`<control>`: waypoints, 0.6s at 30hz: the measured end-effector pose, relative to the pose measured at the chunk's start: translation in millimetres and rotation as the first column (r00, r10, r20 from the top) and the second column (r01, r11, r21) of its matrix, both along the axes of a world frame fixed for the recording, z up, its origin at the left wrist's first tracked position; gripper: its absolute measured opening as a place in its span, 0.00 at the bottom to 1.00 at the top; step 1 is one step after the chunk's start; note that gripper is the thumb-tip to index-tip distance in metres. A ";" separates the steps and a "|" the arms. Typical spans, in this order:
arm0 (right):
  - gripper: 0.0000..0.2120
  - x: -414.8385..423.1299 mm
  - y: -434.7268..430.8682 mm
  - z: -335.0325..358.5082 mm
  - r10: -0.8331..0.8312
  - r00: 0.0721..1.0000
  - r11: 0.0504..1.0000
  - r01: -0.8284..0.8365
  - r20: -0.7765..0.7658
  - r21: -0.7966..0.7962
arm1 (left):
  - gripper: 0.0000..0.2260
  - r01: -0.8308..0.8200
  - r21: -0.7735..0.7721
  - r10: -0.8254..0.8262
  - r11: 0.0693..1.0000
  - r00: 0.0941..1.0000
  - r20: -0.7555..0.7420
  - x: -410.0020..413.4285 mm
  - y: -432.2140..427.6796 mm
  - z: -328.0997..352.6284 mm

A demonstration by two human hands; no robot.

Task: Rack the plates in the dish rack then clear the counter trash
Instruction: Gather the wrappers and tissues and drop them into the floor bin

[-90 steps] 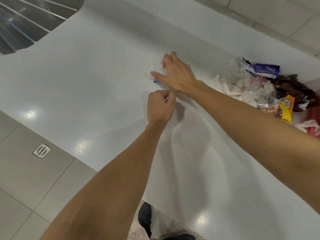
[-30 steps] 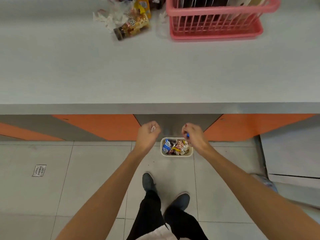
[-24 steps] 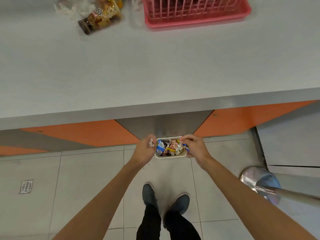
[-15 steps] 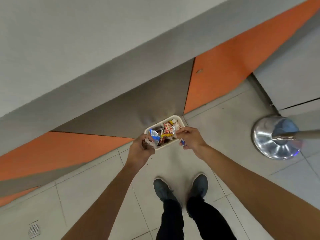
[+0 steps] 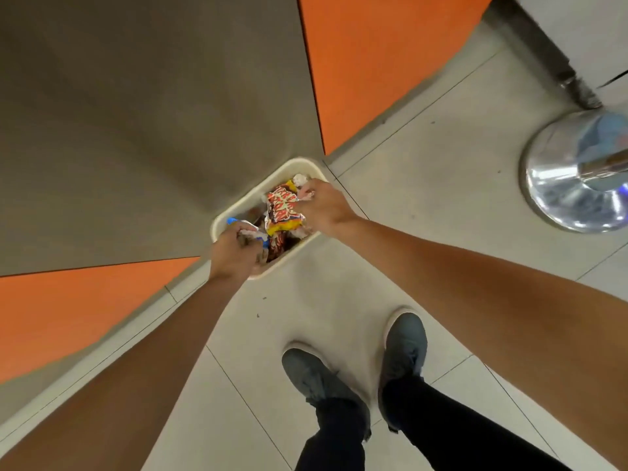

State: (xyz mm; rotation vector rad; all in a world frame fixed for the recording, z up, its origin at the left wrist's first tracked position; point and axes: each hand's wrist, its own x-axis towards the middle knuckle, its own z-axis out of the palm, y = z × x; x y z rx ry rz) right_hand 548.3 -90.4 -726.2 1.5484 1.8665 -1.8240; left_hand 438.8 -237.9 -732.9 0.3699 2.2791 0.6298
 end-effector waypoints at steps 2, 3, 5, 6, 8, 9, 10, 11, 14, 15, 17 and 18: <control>0.17 -7.5 1.1 -18.6 0.034 0.999 0.998 -0.036 0.032 0.046 | 0.12 -0.032 -0.022 0.032 0.999 0.999 0.008 -6.2 1.2 -23.4; 0.21 -10.3 2.6 -25.9 0.055 0.997 0.996 -0.058 0.049 0.073 | 0.15 -0.044 -0.027 0.045 0.999 0.999 0.030 -9.2 3.2 -32.0; 0.31 -10.8 3.2 -36.5 0.099 0.993 0.991 -0.104 0.058 0.084 | 0.25 -0.046 -0.064 0.049 0.997 0.998 0.045 -12.5 6.9 -40.8; 0.37 -9.0 2.4 -39.1 0.122 0.991 0.990 -0.126 0.054 0.069 | 0.28 -0.032 -0.091 0.035 0.995 0.999 0.036 -11.8 6.7 -42.1; 0.43 -3.2 -2.2 -41.8 0.130 0.990 0.992 -0.130 0.045 -0.007 | 0.28 -0.027 -0.105 0.033 0.994 0.998 0.053 -6.6 0.2 -41.2; 0.42 -0.1 -3.7 -41.8 0.118 0.992 0.992 -0.115 0.052 -0.048 | 0.27 -0.041 -0.088 0.048 0.995 0.996 0.075 -3.8 -3.6 -37.9; 0.40 2.9 -4.5 -39.5 0.110 0.992 0.991 -0.106 0.059 -0.076 | 0.25 -0.058 -0.061 0.064 0.996 0.992 0.104 -1.5 -6.3 -32.8; 0.38 5.8 -4.9 -36.7 0.098 0.993 0.991 -0.091 0.066 -0.099 | 0.23 -0.083 -0.031 0.086 0.996 0.987 0.134 -0.5 -8.4 -27.5; 0.34 9.3 -6.7 -14.6 0.027 1.000 0.987 -0.026 0.004 -0.160 | 0.19 -0.094 0.010 0.092 0.995 0.984 0.156 2.5 -16.3 -2.5; 0.34 10.2 -10.0 -4.8 0.024 1.000 0.986 -0.026 -0.013 -0.164 | 0.18 -0.081 0.020 0.078 0.996 0.986 0.149 4.6 -21.1 7.4; 0.33 18.1 -16.0 21.1 0.051 0.998 0.989 -0.054 -0.026 -0.135 | 0.17 -0.031 0.043 0.025 0.999 0.990 0.141 13.5 -27.6 29.5; 0.31 24.1 -19.2 36.7 0.087 0.995 0.992 -0.090 -0.040 -0.094 | 0.17 0.005 0.054 -0.012 0.999 0.991 0.137 20.8 -29.3 42.4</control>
